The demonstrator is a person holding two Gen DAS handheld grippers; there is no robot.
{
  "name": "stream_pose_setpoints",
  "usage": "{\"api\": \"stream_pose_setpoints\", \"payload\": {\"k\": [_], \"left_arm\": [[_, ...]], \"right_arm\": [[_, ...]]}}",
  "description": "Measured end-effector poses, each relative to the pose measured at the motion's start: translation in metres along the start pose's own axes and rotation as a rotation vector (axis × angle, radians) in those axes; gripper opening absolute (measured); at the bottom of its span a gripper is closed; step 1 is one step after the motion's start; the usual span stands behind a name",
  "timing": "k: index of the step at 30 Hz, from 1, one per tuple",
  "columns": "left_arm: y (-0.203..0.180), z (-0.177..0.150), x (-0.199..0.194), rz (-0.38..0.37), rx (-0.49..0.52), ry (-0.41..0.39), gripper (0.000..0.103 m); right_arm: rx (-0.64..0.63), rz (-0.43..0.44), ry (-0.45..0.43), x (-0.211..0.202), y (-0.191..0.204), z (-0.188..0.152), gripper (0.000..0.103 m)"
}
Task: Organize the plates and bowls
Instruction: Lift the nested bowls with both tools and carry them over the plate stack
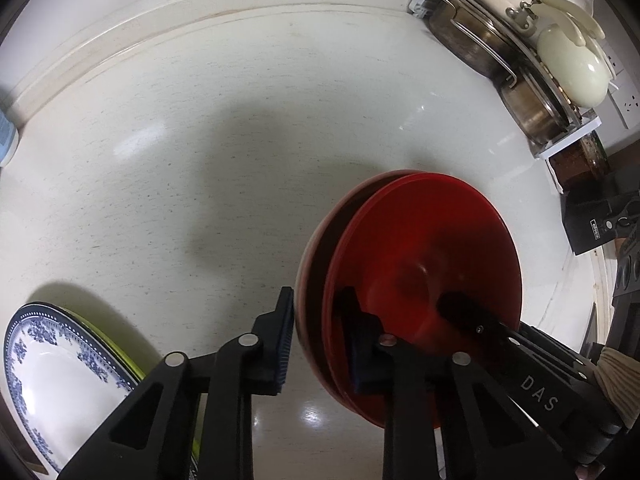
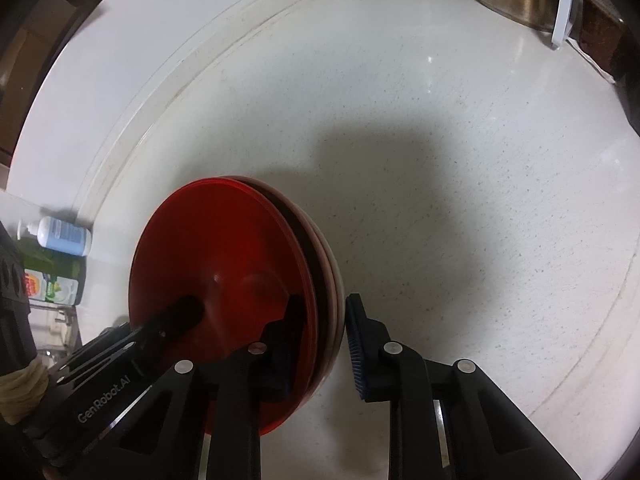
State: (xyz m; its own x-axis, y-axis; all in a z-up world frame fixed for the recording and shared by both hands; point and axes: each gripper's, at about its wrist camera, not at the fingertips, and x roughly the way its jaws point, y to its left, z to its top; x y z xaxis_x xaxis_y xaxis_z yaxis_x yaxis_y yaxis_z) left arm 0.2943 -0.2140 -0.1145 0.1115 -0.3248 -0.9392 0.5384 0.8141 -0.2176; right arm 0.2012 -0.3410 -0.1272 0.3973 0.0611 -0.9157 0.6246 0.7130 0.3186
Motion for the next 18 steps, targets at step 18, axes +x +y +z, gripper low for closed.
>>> {"api": "stream_pose_setpoints", "payload": {"k": [18], "left_arm": [[0.005,-0.006,-0.008,0.032,-0.009,-0.024,0.023]], "right_arm": [[-0.031,-0.03,-0.001,-0.001,0.013,0.0,0.023]]}}
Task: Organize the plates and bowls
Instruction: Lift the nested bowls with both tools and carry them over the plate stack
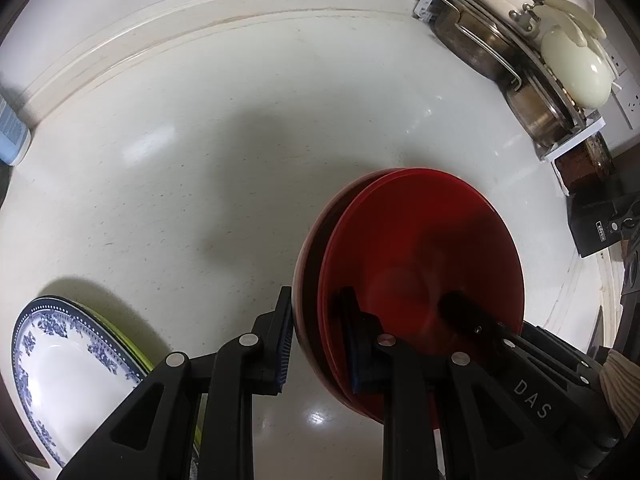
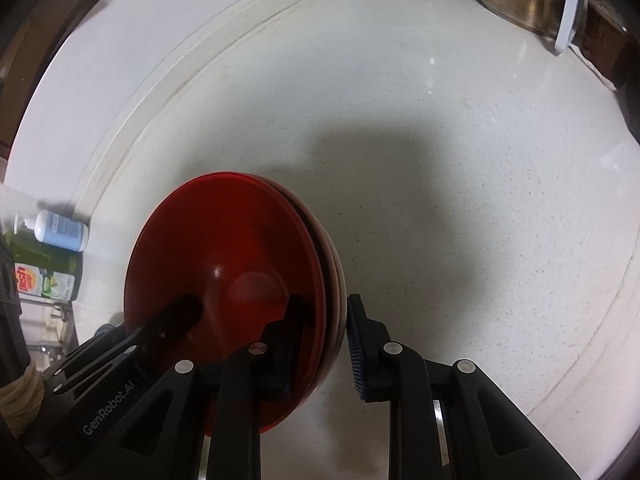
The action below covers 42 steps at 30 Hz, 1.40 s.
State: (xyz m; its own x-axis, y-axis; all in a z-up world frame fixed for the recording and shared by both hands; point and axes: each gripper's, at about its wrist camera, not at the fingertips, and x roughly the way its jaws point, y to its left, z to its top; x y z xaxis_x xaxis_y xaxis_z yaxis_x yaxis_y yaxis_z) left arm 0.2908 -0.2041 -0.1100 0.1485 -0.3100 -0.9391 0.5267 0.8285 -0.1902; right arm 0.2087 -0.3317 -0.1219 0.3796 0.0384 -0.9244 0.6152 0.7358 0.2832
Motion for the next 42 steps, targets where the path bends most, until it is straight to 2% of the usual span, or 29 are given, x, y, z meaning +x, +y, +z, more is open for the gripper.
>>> {"api": "stream_pose_setpoints", "payload": {"k": [13,20,35,42], "left_arm": [[0.021,-0.007,-0.04,-0.013,-0.035,-0.088,0.023],[0.044,-0.02,-0.066,-0.007,-0.08,-0.14,0.023],[0.122,-0.072,-0.116,0.059,-0.231,-0.223,0.023],[0.154,-0.099,-0.13,0.089,-0.288,-0.231,0.023]], "right_arm": [[-0.056,0.005,-0.061,-0.027,0.024,-0.003,0.023],[-0.117,0.016,-0.09,-0.044,0.051,-0.012,0.023],[-0.279,0.085,-0.082,-0.053,0.132,-0.045,0.023],[-0.354,0.112,-0.06,-0.051,0.17,-0.07,0.023]]}}
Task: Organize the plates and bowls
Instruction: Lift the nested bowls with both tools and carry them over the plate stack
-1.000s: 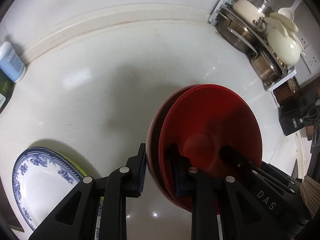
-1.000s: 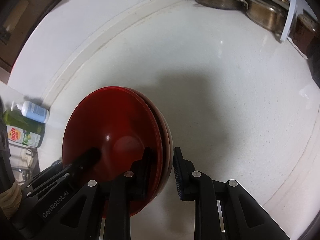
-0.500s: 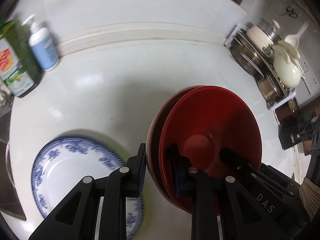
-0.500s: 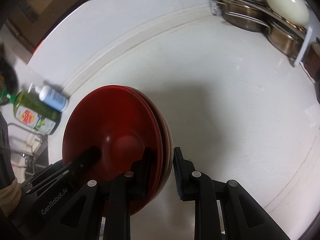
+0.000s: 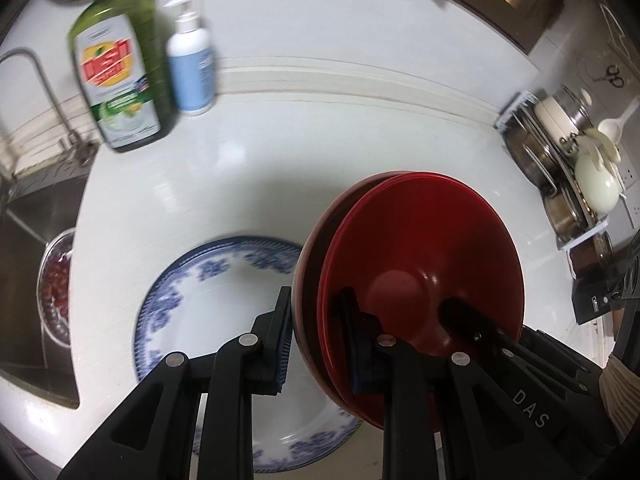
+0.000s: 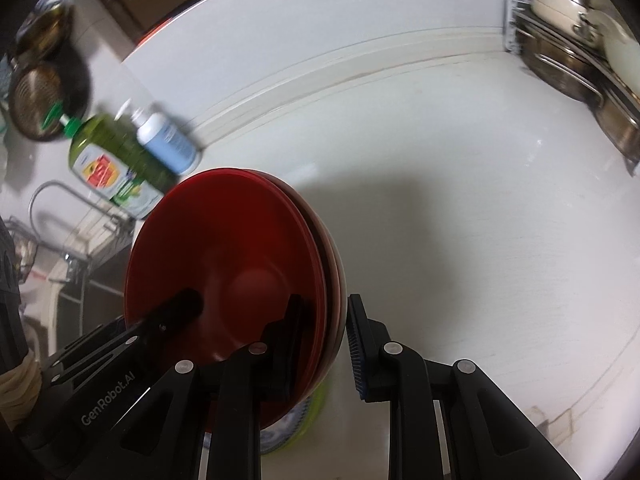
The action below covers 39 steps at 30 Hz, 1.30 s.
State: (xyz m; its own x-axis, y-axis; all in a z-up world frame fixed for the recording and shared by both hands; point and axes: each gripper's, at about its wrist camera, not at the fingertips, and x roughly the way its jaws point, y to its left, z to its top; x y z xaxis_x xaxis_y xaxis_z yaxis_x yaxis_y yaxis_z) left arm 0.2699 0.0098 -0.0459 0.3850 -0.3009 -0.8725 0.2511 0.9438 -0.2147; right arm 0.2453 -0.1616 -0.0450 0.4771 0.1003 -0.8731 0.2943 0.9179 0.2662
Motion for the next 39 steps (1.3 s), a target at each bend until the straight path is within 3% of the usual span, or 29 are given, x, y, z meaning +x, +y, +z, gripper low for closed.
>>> {"api": "stream_pose_setpoints", "payload": {"k": [17,39], "left_arm": [[0.064,-0.027,0.0,0.058,-0.093,0.041,0.023],[0.083,-0.033,0.025,0.091,-0.121,0.115,0.023]], "right_arm": [[-0.09,0.045,0.098,0.027,0.054,-0.03,0.023],[-0.1,0.062,0.177,0.064,0.061,-0.045,0.023]]}}
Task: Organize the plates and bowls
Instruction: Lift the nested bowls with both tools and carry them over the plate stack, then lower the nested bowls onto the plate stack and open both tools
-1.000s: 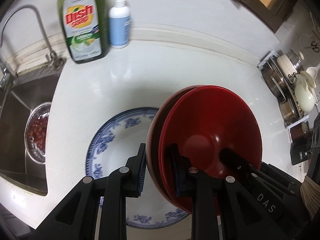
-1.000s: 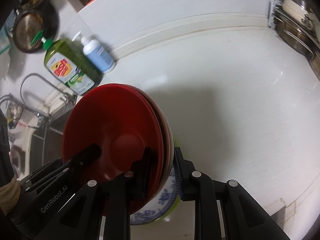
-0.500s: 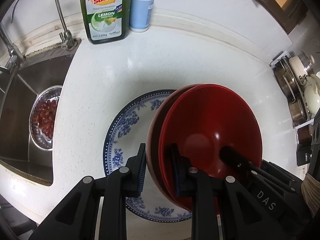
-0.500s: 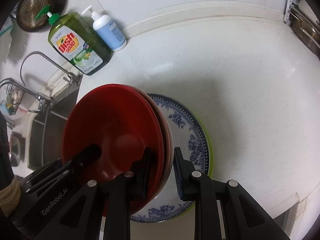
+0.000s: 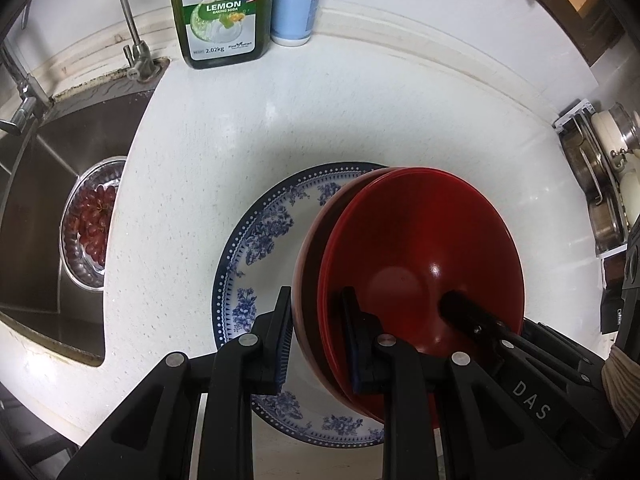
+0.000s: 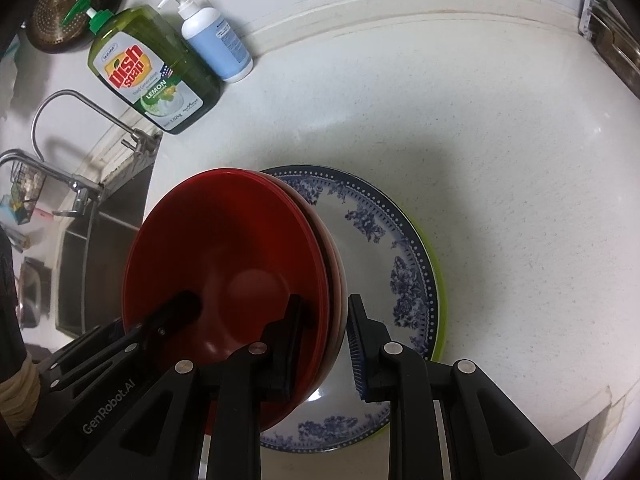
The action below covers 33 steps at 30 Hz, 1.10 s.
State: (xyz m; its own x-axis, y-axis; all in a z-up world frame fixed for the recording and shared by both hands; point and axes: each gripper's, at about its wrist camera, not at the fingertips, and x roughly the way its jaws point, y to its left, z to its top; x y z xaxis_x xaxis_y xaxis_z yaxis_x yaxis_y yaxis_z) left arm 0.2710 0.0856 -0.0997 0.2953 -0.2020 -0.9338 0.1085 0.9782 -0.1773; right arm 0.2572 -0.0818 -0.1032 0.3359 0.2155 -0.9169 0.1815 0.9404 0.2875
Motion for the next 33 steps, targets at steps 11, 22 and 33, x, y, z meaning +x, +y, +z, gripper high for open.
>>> {"api": "stream_pose_setpoints", "payload": {"k": [11,22,33], "left_arm": [[0.003,0.001,0.003,-0.01,-0.011,0.002,0.024],[0.011,0.003,-0.012,0.043,0.001,-0.081,0.051],[-0.003,-0.019,-0.068,0.136,0.147,-0.278,0.073]], "right_arm": [[-0.008,0.0,0.003,0.005,0.0,-0.001,0.023],[-0.048,-0.005,-0.034,0.0,0.003,-0.005,0.027],[-0.044,-0.03,-0.19,-0.055,-0.01,-0.034,0.054]]}}
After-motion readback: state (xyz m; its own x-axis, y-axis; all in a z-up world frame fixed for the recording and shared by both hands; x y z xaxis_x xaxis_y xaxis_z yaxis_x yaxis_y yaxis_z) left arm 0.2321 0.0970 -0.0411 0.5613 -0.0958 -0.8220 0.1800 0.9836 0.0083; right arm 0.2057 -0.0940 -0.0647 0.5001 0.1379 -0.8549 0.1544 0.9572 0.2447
